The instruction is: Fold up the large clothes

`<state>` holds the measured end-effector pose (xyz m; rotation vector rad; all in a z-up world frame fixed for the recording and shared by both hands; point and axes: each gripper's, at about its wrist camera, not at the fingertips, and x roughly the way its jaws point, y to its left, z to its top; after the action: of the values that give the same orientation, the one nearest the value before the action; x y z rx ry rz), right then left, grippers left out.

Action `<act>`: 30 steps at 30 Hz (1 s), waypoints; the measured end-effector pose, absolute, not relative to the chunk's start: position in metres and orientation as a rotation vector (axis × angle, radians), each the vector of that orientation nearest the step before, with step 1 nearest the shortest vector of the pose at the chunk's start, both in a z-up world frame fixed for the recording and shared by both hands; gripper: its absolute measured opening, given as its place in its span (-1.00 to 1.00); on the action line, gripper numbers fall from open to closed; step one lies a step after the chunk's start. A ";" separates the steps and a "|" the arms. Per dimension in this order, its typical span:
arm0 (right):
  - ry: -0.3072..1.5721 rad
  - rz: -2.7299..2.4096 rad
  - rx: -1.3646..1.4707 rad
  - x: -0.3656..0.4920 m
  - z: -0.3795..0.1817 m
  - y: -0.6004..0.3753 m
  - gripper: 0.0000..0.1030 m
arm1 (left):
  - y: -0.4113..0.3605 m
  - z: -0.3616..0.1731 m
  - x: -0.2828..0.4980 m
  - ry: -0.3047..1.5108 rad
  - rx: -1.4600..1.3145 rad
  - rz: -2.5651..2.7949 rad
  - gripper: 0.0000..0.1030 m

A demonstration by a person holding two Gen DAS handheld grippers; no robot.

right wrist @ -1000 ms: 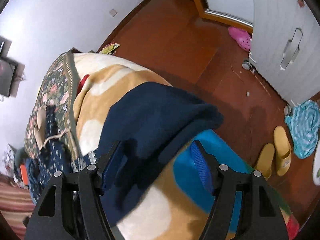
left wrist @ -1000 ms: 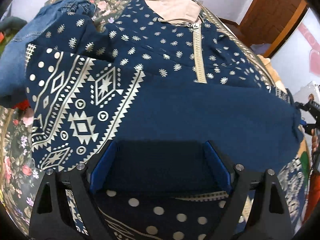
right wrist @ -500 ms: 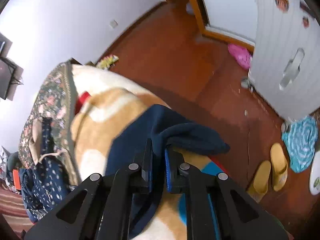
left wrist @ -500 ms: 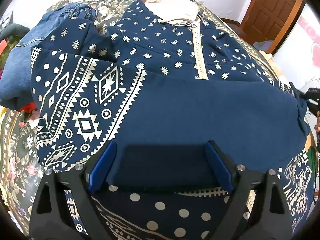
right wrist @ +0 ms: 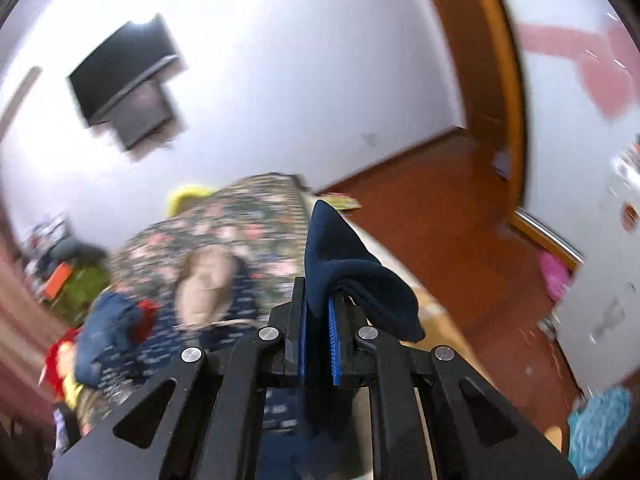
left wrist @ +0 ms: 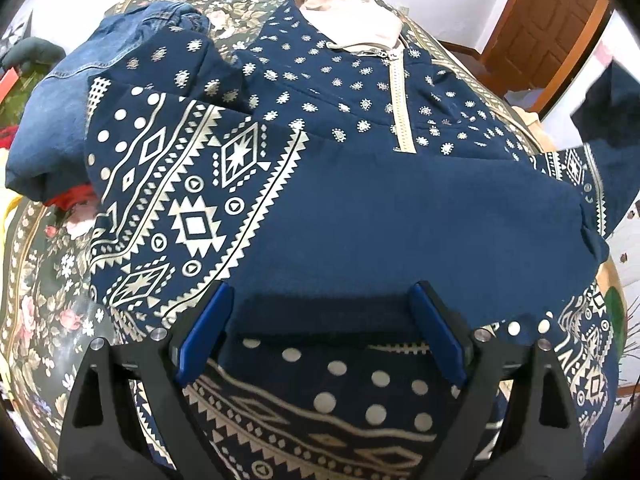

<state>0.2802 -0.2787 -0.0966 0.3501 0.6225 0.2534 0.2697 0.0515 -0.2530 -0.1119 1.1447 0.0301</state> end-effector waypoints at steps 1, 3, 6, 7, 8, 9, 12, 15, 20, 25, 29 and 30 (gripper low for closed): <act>0.621 0.300 0.335 0.276 -0.091 -0.266 -0.84 | 0.053 -0.252 0.268 1.142 -0.115 0.031 0.77; 0.629 0.370 0.314 0.270 -0.088 -0.247 -0.84 | 0.055 -0.248 0.264 1.136 -0.120 0.032 0.77; 0.692 0.468 0.290 0.264 -0.096 -0.213 -0.84 | 0.058 -0.244 0.260 1.127 -0.130 0.031 0.77; 0.720 0.502 0.275 0.263 -0.103 -0.201 -0.83 | 0.060 -0.242 0.258 1.125 -0.133 0.031 0.77; 0.748 0.525 0.256 0.261 -0.111 -0.190 -0.83 | 0.062 -0.241 0.255 1.122 -0.138 0.031 0.77; 0.773 0.538 0.238 0.259 -0.118 -0.182 -0.81 | 0.063 -0.240 0.255 1.121 -0.142 0.032 0.77; 0.887 0.568 0.178 0.259 -0.150 -0.152 -0.81 | 0.070 -0.238 0.247 1.117 -0.157 0.036 0.77; 1.009 0.612 0.151 0.255 -0.184 -0.128 -0.81 | 0.078 -0.237 0.239 1.114 -0.167 0.049 0.77; 1.124 0.602 0.045 0.242 -0.214 -0.104 -0.73 | 0.093 -0.236 0.228 1.116 -0.210 0.076 0.77; 1.187 0.672 0.026 0.233 -0.214 -0.109 -0.09 | 0.097 -0.229 0.224 1.094 -0.229 0.079 0.77; 1.142 0.669 0.004 0.222 -0.202 -0.121 -0.05 | 0.086 -0.219 0.236 1.080 -0.225 0.060 0.77; 1.128 0.655 0.008 0.220 -0.200 -0.128 0.00 | 0.081 -0.216 0.240 1.076 -0.223 0.050 0.77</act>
<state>0.2203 -0.1279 -0.1996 0.0081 1.1283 0.6551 0.2403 0.0814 -0.2165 -0.2235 1.0763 0.0496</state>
